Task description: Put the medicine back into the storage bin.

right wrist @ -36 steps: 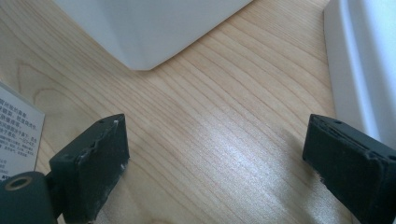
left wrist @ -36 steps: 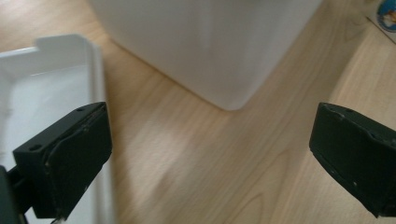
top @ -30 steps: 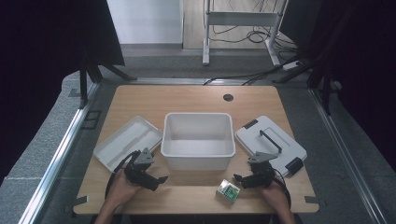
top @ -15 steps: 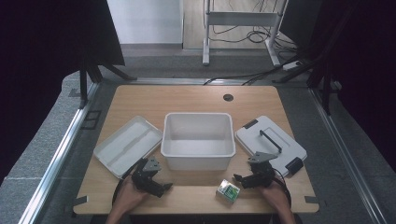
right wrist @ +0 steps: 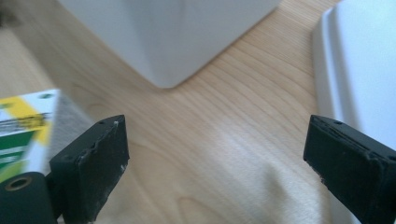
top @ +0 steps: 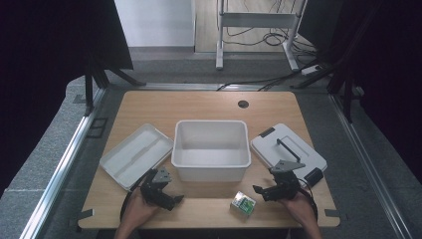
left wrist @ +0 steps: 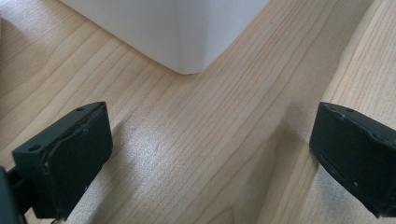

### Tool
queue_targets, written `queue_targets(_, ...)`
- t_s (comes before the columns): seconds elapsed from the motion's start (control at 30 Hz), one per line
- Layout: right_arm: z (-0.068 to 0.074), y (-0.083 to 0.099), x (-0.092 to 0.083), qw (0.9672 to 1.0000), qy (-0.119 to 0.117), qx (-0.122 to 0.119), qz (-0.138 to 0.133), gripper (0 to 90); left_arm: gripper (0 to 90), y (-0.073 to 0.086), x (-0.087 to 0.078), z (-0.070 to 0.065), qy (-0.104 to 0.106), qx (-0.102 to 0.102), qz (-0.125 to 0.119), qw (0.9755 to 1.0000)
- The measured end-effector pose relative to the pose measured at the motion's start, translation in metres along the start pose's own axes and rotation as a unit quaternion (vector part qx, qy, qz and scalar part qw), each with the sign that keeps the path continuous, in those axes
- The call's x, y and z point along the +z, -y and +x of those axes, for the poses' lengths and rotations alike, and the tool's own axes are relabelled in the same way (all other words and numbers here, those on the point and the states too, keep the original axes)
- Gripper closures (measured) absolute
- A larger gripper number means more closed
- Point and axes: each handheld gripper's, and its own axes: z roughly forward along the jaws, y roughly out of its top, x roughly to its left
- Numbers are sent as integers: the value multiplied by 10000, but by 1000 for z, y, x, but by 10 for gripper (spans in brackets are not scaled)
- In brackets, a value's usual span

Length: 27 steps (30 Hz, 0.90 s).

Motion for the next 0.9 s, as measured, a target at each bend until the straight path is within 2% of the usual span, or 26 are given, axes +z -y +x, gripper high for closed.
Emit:
queue_targets(0.23,17,-11,-14,9998,-58,-129,115,67,0,0,0,0,-18,-22,-5,10000)
queue_targets(0.47,42,-20,-24,9990,-293,-308,162,86,0,1,0,-1,-34,-45,-16,10000)
queue_targets(0.7,68,-23,-15,9945,-635,-632,550,82,4,1,-1,-1,-41,-42,-15,10000)
queue_targets(0.9,81,-19,-3,9915,-604,-838,786,134,10,1,-1,-1,-45,-56,-23,10000)
